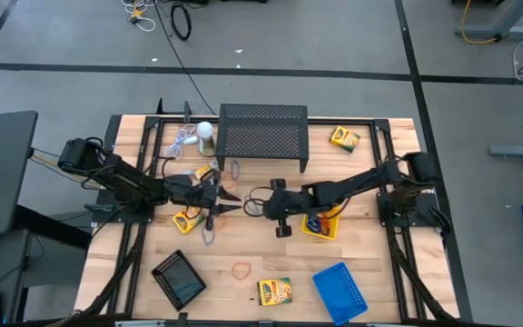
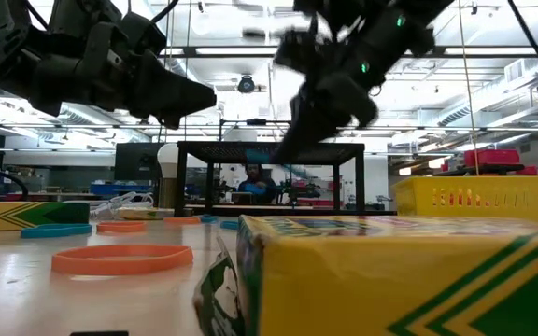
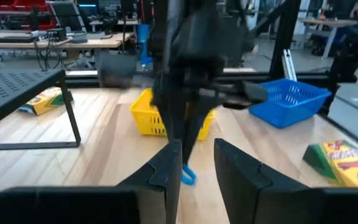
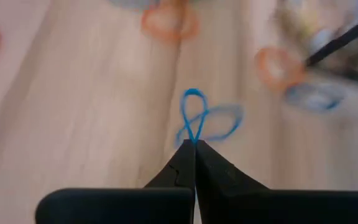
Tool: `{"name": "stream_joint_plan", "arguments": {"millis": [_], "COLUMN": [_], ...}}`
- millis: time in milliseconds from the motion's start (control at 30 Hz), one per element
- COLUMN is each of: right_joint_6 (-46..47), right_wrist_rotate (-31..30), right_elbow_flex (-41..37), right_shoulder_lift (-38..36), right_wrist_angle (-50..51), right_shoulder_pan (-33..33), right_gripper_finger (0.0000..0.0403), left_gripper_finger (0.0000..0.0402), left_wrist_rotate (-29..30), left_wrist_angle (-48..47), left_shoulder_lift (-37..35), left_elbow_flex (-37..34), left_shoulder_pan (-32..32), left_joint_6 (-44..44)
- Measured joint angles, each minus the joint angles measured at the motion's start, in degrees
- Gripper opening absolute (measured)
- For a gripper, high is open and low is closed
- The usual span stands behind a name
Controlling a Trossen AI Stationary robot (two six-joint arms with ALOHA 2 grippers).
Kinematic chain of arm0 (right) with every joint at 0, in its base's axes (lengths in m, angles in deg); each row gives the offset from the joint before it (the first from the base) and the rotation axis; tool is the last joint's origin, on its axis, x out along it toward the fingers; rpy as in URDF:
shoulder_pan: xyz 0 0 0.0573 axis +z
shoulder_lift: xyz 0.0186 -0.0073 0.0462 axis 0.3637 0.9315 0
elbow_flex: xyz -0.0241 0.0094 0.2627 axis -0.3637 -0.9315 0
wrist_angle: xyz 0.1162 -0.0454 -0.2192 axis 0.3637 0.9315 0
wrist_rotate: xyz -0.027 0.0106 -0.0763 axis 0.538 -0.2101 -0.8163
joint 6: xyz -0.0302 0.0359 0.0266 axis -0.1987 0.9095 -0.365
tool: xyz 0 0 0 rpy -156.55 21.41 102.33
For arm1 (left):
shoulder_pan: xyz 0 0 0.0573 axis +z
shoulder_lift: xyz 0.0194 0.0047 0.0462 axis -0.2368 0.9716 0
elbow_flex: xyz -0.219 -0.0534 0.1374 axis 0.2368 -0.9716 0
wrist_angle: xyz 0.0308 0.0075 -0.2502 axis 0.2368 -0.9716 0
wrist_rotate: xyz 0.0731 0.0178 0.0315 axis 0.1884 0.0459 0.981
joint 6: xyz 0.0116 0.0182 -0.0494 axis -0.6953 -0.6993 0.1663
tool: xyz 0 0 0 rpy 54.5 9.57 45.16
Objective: Pick & Place Office Desk Supplies
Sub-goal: Put the blue rubber band into the black basket
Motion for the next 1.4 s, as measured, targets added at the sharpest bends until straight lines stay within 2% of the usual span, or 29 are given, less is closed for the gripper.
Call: {"name": "stream_joint_plan", "arguments": {"millis": [200,533,700,900,1133,1267,1400], "right_joint_6": [-2.4,-5.5,-6.7,-7.6,-7.5,-7.5,-7.5], "right_wrist_rotate": [-2.4,-3.2,-3.0,-0.2,2.2,2.3,2.3], "right_elbow_flex": [0.1,0.1,0.1,0.1,0.1,0.1,0.1], "right_shoulder_lift": [-1.7,-1.7,-1.7,-1.7,-1.7,-1.7,-1.7], "right_wrist_angle": [-7.0,-15.1,-18.4,-23.3,-26.1,-26.0,-25.9], "right_shoulder_pan": [0.3,0.3,0.3,0.3,0.3,0.3,0.5], "right_gripper_finger": [0.0001,0.0000,0.0000,0.0000,0.0000,0.0000,0.0000], "left_gripper_finger": [0.0142,0.0252,0.0277,0.0272,0.0242,0.0206,0.0142], "left_wrist_rotate": [0.2,0.2,-2.4,-3.7,-3.0,-3.1,-2.9], "left_wrist_angle": [1.6,4.5,4.9,7.2,7.3,7.2,7.2], "left_shoulder_lift": [0.0,0.1,0.1,0.1,0.8,1.9,2.3], "left_elbow_flex": [0.0,0.0,0.0,0.0,2.3,3.5,3.9], "left_shoulder_pan": [0.0,0.0,0.0,-0.1,-0.2,-0.2,-1.3], "left_joint_6": [1.9,3.4,2.9,1.4,0.0,-1.8,-4.6]}}
